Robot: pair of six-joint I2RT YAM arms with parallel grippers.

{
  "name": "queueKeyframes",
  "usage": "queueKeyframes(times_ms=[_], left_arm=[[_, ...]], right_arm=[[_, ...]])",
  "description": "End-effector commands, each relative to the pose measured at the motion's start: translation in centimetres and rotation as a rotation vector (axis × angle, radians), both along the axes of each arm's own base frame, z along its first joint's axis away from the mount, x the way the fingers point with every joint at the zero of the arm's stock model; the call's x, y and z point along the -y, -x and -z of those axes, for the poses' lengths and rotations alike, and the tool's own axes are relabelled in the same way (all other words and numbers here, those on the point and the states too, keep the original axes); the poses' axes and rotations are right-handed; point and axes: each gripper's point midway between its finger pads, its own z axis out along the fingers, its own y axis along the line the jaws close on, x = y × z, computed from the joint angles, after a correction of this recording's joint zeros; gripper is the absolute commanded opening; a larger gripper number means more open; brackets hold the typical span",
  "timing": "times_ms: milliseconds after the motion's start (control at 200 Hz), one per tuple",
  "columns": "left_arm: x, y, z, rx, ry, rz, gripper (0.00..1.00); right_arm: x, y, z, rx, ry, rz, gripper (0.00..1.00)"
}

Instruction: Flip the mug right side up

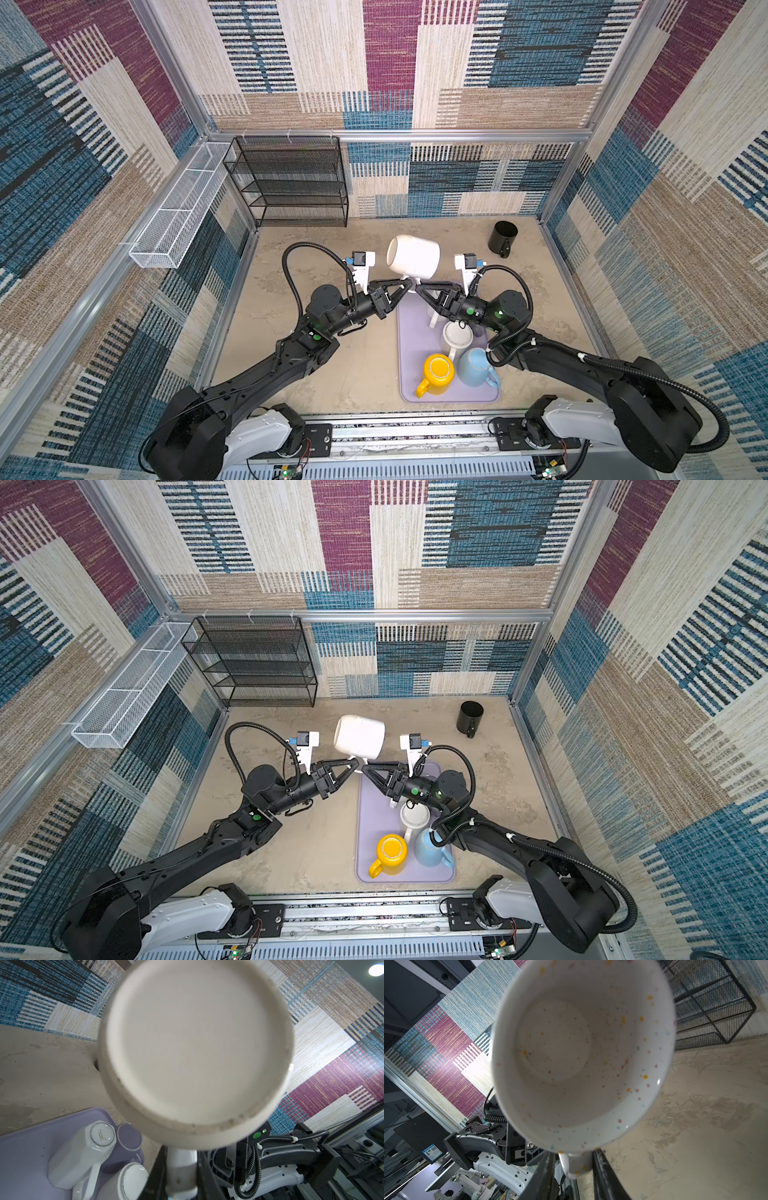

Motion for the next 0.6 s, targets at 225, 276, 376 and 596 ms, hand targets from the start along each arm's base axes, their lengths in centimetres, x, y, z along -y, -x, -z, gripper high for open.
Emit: queueKeyframes(times_ms=[225,276,376,596], left_arm=[[0.1,0.8,-3.3,0.107,0.119,0.042,0.00],[0.1,0.7,-3.3,0.107,0.123,0.046,0.00],[0.3,0.7,-3.2,0.104,0.132,0.058,0.00],[0.5,0.8,-3.1,0.106,0.125,0.069,0.00]], right_arm=[[0.1,0.6,-2.9,0.069,-0.073,-0.008,0.31],[0.1,0.6,-3.1,0.071,-0.076,-0.009,0.31],[0.1,0.6,-3.3,0.074,-0.081,-0.010,0.30],[0.0,0.6,-3.5,0.076,-0.084,-0.011,0.23]])
